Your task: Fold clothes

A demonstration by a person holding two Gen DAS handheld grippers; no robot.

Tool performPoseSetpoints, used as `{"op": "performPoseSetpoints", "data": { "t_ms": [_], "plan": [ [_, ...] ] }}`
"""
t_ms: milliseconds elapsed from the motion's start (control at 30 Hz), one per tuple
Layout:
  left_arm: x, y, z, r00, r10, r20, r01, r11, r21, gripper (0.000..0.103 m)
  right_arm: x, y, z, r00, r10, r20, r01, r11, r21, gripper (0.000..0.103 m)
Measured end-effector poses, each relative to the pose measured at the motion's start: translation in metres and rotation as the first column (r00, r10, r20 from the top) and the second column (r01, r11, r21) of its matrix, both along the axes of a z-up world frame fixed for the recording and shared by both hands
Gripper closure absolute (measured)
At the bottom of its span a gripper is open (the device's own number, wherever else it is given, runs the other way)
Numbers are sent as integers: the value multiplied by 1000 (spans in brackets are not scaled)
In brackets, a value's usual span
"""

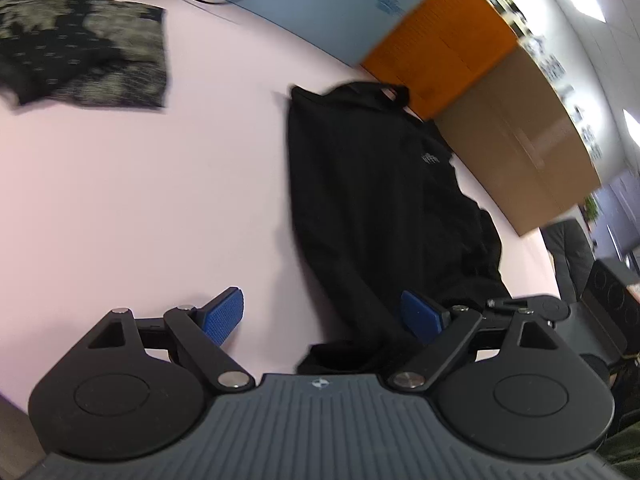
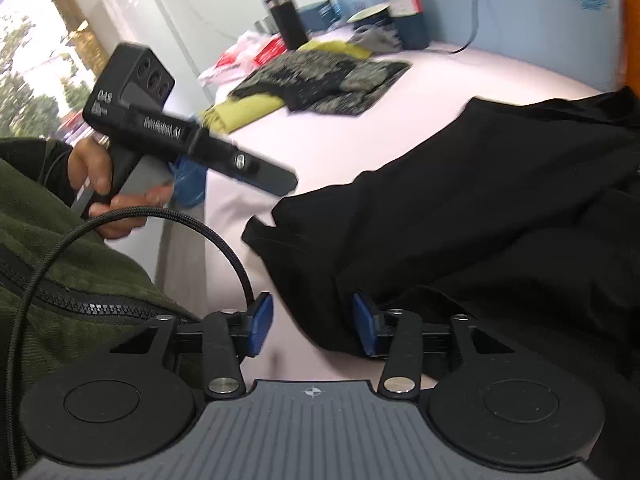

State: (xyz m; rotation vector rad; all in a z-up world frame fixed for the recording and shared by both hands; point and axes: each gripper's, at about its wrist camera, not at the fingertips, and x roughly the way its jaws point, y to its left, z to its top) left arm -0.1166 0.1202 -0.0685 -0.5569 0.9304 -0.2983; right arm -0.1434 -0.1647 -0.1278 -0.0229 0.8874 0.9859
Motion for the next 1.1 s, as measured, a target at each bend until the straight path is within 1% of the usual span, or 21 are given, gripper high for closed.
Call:
{"op": "performPoseSetpoints", "data": {
  "t_ms": [33, 67, 100, 133, 167, 200, 233, 300, 367, 433, 467, 533, 600, 633, 667, 733, 767, 867, 933, 1033, 1100],
  "plan": [
    [3, -6, -1, 1000, -29, 3, 30, 999, -13, 17, -4, -9, 2, 999, -37, 12, 37, 999, 8, 49],
    [6, -13, -2, 998, -59, 7, 59, 998, -25, 22, -9, -19, 5, 997, -79, 26, 79, 997, 16, 43],
    [9, -19, -3, 996, -88, 11, 89, 995, -38, 32, -13, -32, 9, 991, -126, 44, 125, 992, 22, 41],
    [11, -24, -3, 993, -116, 20, 117, 992, -50, 61, -20, -47, 12, 981, -181, 72, 179, 983, 24, 41],
    [12, -28, -2, 991, -131, 30, 132, 990, -51, 77, -26, -62, 16, 967, -235, 99, 233, 972, 28, 39],
    [13, -29, -1, 991, -131, 32, 132, 990, -41, 81, -33, -78, 19, 950, -288, 125, 286, 958, 31, 35],
    [14, -28, 0, 992, -124, 35, 125, 992, -32, 88, -37, -93, 20, 929, -339, 145, 340, 940, 23, 34],
    [16, -19, 3, 996, -83, 43, 83, 997, -7, 92, -46, -125, 19, 878, -447, 171, 454, 891, -6, 30],
    [21, 0, 7, 999, 8, 39, -10, 998, 57, 93, -49, -149, 13, 832, -529, 165, 541, 841, -32, 30],
    [24, 23, 10, 990, 135, 31, -138, 982, 129, 93, -50, -166, 6, 791, -592, 156, 604, 796, -46, 30],
    [25, 33, 12, 982, 185, 32, -187, 970, 155, 95, -50, -170, 3, 780, -607, 149, 620, 782, -58, 30],
    [22, 51, 18, 971, 234, 43, -238, 957, 164, 92, -49, -171, -3, 780, -605, 160, 622, 777, -96, 30],
    [13, 60, 24, 972, 229, 55, -234, 963, 131, 67, -49, -168, -9, 798, -575, 180, 599, 790, -131, 30],
    [8, 61, 25, 977, 206, 56, -211, 971, 113, 39, -48, -167, -11, 804, -565, 184, 591, 794, -145, 30],
    [2, 62, 26, 981, 184, 57, -188, 977, 95, 22, -48, -168, -13, 806, -563, 183, 589, 793, -155, 30],
    [-11, 59, 27, 991, 119, 54, -123, 990, 70, 20, -48, -172, -17, 800, -579, 155, 599, 786, -153, 30],
    [-18, 54, 25, 995, 91, 43, -93, 994, 59, 20, -49, -177, -18, 791, -600, 123, 612, 780, -132, 30],
    [-34, 40, 14, 998, 64, 14, -65, 998, 23, 20, -53, -190, -23, 754, -656, 36, 657, 752, -59, 28],
    [-42, 31, 7, 998, 58, 13, -58, 998, -5, 20, -55, -197, -28, 729, -683, -34, 684, 730, 3, 27],
    [-50, 13, 4, 999, 19, 40, -18, 1000, -26, 20, -56, -209, -32, 699, -701, -143, 714, 696, 80, 27],
    [-56, 1, 7, 996, -36, 80, 35, 999, 10, 20, -55, -215, -34, 684, -702, -199, 727, 679, 104, 27]
  ]
}}
